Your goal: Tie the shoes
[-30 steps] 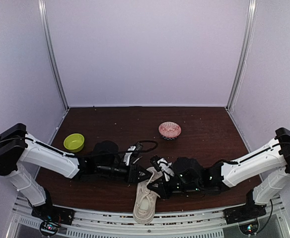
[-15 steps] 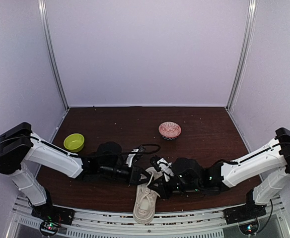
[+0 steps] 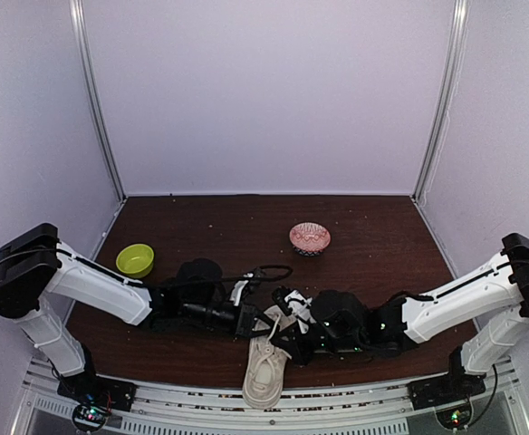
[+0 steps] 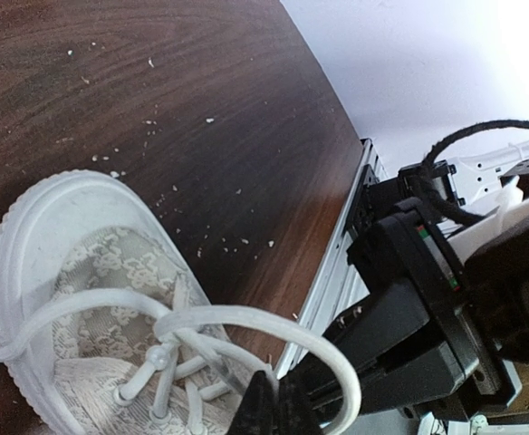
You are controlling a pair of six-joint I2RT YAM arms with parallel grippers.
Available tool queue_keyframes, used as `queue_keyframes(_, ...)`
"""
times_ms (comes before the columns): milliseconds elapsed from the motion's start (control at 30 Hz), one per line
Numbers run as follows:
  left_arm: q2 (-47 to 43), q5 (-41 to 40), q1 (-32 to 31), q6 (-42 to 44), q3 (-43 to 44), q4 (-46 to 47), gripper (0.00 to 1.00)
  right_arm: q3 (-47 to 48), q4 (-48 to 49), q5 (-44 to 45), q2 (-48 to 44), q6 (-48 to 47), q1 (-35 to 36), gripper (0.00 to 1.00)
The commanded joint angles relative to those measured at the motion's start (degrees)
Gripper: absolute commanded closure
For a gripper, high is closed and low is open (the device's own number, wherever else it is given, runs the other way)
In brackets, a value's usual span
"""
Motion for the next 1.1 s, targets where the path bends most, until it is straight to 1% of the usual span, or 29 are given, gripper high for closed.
queue_keyframes(0, -0.2, 2.1, -0.1, -0.2, 0.7, 0.6, 1.00, 1.5, 0.5, 3.4, -0.2, -0.7, 0.0, 1.00)
queue_keyframes(100, -1.3, 1.3, -0.1, 0.0, 0.9, -0.8, 1.00, 1.1, 0.3, 3.7, -0.8, -0.8, 0.0, 1.00)
queue_keyframes(133, -1.8, 0.6, -0.1, 0.2, 0.8, -1.5, 1.00, 0.9, 0.2, 3.7, -1.0, -0.8, 0.0, 0.98)
queue_keyframes(200, -3.0, -0.8, -0.1, 0.8, 0.7, -3.0, 1.00, 0.3, 0.1, 3.7, -2.2, -0.6, 0.0, 0.86)
queue_keyframes(333, -5.4, -2.7, 0.7, 1.3, -0.5, -4.2, 1.00, -2.5, 0.8, 3.3, -6.1, -0.3, 0.0, 0.67)
queue_keyframes(367, -5.8, -2.8, 0.9, 1.2, -0.7, -4.3, 1.00, -3.5, 0.8, 3.2, -7.4, -0.3, 0.0, 0.61)
queue_keyframes(467, -6.9, -2.9, 1.3, 1.5, -1.0, -5.0, 1.00, -5.9, 0.4, 4.5, -10.9, 0.2, 0.0, 0.52)
queue_keyframes(600, -8.3, -2.9, 1.7, 4.1, -0.6, -8.4, 1.00, -7.9, -0.9, 6.3, -13.9, 1.1, -0.3, 0.48)
queue_keyframes(700, -9.4, -3.0, 2.0, 8.2, 0.7, -13.5, 1.00, -8.2, -0.8, 7.1, -14.3, 2.1, -0.4, 0.47)
queue_keyframes(767, -10.3, -4.1, 2.0, 13.0, 2.5, -19.2, 1.00, -7.9, -0.9, 7.9, -14.0, 3.0, -0.6, 0.46)
queue_keyframes(900, -12.9, -9.2, 2.0, 23.8, 7.1, -33.3, 1.00, -6.1, -2.1, 9.1, -12.3, 5.2, -1.0, 0.46)
queue_keyframes(1000, -14.9, -12.4, 2.0, 30.9, 9.9, -41.7, 1.00, -4.8, -2.8, 10.0, -11.0, 5.9, -1.2, 0.46)
queue_keyframes(1067, -15.8, -14.3, 2.0, 35.0, 11.2, -45.5, 1.00, -4.3, -2.7, 9.9, -10.5, 5.8, -1.2, 0.45)
